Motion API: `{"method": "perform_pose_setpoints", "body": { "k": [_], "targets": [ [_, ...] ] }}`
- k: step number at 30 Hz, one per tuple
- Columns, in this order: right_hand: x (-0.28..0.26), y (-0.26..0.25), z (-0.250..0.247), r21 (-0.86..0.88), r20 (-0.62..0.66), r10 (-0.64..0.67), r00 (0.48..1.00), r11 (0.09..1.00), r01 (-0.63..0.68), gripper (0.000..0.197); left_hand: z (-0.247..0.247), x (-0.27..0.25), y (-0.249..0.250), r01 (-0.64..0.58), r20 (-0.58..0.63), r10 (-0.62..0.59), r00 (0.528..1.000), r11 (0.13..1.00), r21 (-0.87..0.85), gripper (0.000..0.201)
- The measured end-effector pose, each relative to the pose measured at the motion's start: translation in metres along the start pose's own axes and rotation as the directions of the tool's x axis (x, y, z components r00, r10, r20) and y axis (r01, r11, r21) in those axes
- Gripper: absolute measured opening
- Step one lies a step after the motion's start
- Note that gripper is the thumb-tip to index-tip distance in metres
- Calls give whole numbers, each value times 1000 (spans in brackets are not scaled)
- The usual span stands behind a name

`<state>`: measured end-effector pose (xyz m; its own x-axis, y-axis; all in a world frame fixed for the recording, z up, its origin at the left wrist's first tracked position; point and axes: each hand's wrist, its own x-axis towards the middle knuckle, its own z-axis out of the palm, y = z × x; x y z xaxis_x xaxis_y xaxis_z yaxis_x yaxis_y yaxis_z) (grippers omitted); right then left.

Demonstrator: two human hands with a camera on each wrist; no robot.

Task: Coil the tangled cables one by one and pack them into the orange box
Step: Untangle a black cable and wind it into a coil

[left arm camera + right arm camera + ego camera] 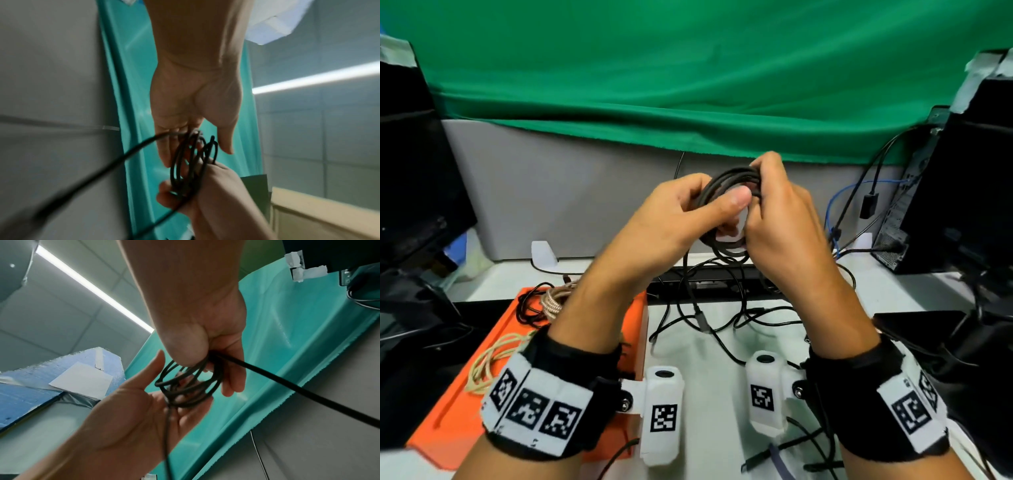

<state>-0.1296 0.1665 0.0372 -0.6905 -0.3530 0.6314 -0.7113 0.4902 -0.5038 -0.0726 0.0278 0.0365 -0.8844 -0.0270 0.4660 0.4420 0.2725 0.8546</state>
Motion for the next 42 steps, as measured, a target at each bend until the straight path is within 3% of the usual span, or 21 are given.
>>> {"method": "perform_pose_setpoints", "body": {
  "k": [2, 5, 7, 11, 13, 15, 18, 21, 23, 26, 28, 31, 33, 36, 40, 42],
  "targets": [
    [0, -1, -2, 7, 17, 30, 999, 1000, -30, 11, 7, 1, -2, -4, 16, 6, 1000, 991, -137, 29],
    [1, 2, -1, 38, 45, 55, 998, 998, -56, 15, 15, 2, -3, 68, 36, -59, 998, 948, -310, 35],
    [2, 5, 1, 177, 92, 91, 992, 978, -107, 12, 18, 1, 0, 83, 31, -77, 997, 913, -399, 39],
    [5, 6, -6, 571, 339, 104, 935, 767, -292, 12, 18, 1, 7, 121, 17, -142, 990, 764, -633, 40],
    [4, 6, -14, 633, 398, 41, 917, 711, -307, 17, 16, 2, 7, 131, 1, -171, 985, 753, -645, 42],
    [3, 8, -19, 627, 396, 3, 918, 730, -272, 15, 14, 3, 6, 134, -73, -205, 976, 830, -542, 47],
    [2, 7, -18, 561, 336, 5, 942, 802, -204, 19, 13, 2, 11, 149, -185, -206, 961, 947, -283, 51],
    [-1, -3, -4, 385, 167, -64, 984, 923, -5, 22, 8, 0, 16, 164, -256, -213, 943, 967, -197, 51],
    [-3, -10, 9, 266, 31, -101, 994, 960, 89, 27, 5, -1, 19, 187, -260, -265, 929, 939, -290, 49],
    [-3, -12, 19, 200, -81, -57, 995, 977, 72, 31, 5, 0, 21, 214, -144, -363, 921, 778, -590, 48],
    [-1, -10, 18, 172, -157, -5, 988, 984, 33, 28, 7, 2, 21, 178, -96, -323, 941, 719, -671, 46],
    [2, -5, 15, 239, -208, 80, 975, 971, -29, 27, 15, 2, 21, 82, -117, -220, 968, 724, -685, 43],
    [4, -2, 21, 344, -118, 120, 986, 936, -72, 34, 21, 2, 21, 34, -159, -201, 967, 716, -697, 44],
    [4, -1, 29, 506, 77, 137, 988, 848, -157, 43, 23, 1, 21, -13, -165, -184, 969, 630, -777, 47],
    [3, 2, 27, 688, 293, 111, 950, 665, -290, 43, 13, 1, 18, 43, -18, -104, 994, 554, -831, 49],
    [3, 5, 23, 673, 335, 75, 939, 678, -294, 46, 6, 1, 16, 72, 49, -55, 997, 576, -814, 42]
  ]
}}
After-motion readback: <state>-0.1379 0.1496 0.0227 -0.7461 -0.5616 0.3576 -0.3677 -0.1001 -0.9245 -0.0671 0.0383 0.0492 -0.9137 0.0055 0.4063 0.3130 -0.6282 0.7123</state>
